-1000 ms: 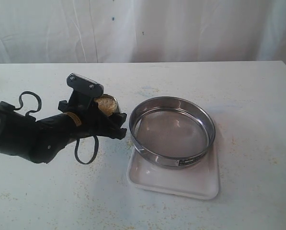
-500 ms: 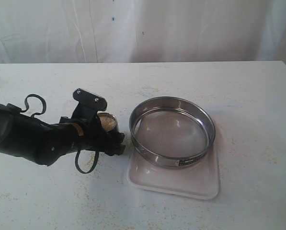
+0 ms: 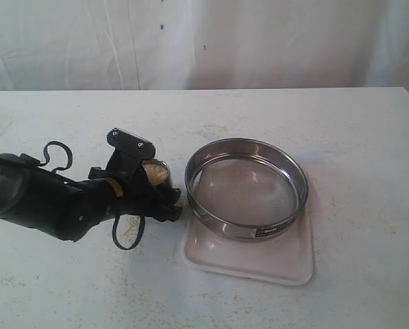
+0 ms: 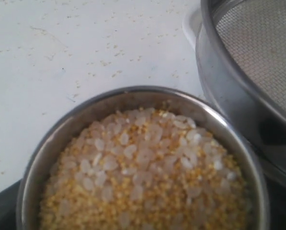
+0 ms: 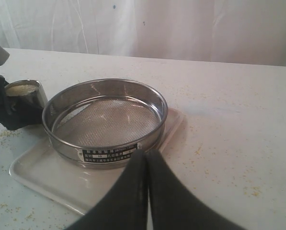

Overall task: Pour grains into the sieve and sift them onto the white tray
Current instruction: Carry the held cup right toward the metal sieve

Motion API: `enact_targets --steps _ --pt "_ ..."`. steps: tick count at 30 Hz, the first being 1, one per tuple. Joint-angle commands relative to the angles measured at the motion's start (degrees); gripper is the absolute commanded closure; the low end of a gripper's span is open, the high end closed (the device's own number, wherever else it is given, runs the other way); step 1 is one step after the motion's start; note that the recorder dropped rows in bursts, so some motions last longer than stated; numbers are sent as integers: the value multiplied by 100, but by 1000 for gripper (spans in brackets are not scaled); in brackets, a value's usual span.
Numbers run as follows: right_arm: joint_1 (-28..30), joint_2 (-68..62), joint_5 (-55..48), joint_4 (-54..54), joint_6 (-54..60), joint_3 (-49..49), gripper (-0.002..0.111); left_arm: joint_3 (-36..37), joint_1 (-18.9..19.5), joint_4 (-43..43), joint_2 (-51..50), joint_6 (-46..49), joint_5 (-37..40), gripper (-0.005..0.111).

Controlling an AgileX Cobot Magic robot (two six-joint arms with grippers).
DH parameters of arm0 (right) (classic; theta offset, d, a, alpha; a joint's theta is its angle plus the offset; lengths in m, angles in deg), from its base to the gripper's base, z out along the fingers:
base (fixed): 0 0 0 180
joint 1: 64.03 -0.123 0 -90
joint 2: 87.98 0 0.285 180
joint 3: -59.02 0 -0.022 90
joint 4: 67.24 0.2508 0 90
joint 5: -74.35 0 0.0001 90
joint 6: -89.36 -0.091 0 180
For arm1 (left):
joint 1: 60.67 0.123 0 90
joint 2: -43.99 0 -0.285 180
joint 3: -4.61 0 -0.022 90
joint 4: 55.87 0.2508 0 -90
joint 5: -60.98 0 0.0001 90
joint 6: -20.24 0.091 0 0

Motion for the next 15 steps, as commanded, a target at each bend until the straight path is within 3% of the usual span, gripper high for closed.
enact_targets --steps 1,10,15 --pt "24 37 38 -12 -9 39 108 55 -36 -153 -231 121 142 106" --pt "24 37 38 -12 -9 39 108 55 -36 -302 -231 272 65 105" --pt "24 37 38 -12 -9 39 108 55 -36 -593 -231 272 -153 87"
